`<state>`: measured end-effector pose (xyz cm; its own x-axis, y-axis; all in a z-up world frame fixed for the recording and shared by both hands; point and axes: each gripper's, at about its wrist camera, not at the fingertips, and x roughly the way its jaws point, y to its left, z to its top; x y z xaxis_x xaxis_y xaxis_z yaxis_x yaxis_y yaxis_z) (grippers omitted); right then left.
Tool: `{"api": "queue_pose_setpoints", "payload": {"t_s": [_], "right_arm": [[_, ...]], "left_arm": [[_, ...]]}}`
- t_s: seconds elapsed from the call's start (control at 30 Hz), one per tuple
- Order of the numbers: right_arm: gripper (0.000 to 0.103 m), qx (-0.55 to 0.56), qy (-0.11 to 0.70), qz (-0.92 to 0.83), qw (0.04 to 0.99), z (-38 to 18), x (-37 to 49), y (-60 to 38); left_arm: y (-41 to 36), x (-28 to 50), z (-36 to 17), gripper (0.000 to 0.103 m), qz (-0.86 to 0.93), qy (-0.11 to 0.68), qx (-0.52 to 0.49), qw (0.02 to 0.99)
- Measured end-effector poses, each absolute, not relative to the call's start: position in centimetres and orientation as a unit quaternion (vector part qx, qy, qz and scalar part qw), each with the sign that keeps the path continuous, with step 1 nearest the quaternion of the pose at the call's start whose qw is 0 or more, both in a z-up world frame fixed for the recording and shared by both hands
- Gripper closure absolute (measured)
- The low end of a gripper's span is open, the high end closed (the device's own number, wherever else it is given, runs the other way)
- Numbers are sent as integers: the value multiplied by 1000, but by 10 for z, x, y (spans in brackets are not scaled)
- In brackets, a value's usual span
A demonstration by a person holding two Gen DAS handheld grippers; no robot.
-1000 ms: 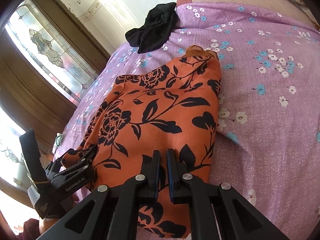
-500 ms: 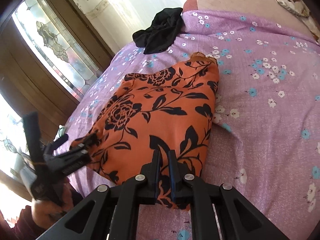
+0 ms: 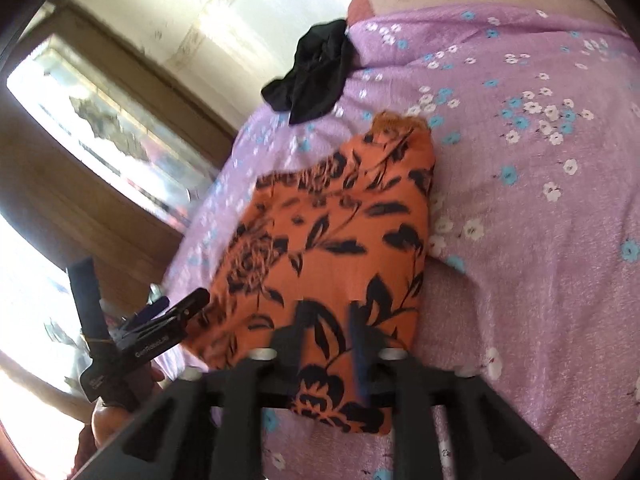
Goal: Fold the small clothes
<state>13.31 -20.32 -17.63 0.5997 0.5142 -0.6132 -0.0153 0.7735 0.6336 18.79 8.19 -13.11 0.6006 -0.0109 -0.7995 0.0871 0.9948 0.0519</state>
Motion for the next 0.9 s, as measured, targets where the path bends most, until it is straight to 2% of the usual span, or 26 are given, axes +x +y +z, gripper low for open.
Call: {"api": "queue_pose_setpoints", "payload": {"t_s": [0.03, 0.07, 0.27, 0.53, 0.9], "right_arm": [[15, 311, 410, 151, 844, -176, 132, -208], [14, 325, 398, 145, 846, -175, 132, -213], [14, 379, 417, 135, 815, -191, 144, -231], [14, 442, 439, 142, 769, -220, 158, -239], [14, 434, 456, 148, 763, -239, 174, -224]], "left_arm": [[81, 194, -129, 0, -42, 453, 42, 890], [81, 198, -129, 0, -52, 457, 41, 887], [80, 219, -141, 0, -108, 488, 5, 866], [73, 217, -157, 0, -117, 489, 7, 865], [63, 218, -155, 0, -122, 477, 31, 870]]}}
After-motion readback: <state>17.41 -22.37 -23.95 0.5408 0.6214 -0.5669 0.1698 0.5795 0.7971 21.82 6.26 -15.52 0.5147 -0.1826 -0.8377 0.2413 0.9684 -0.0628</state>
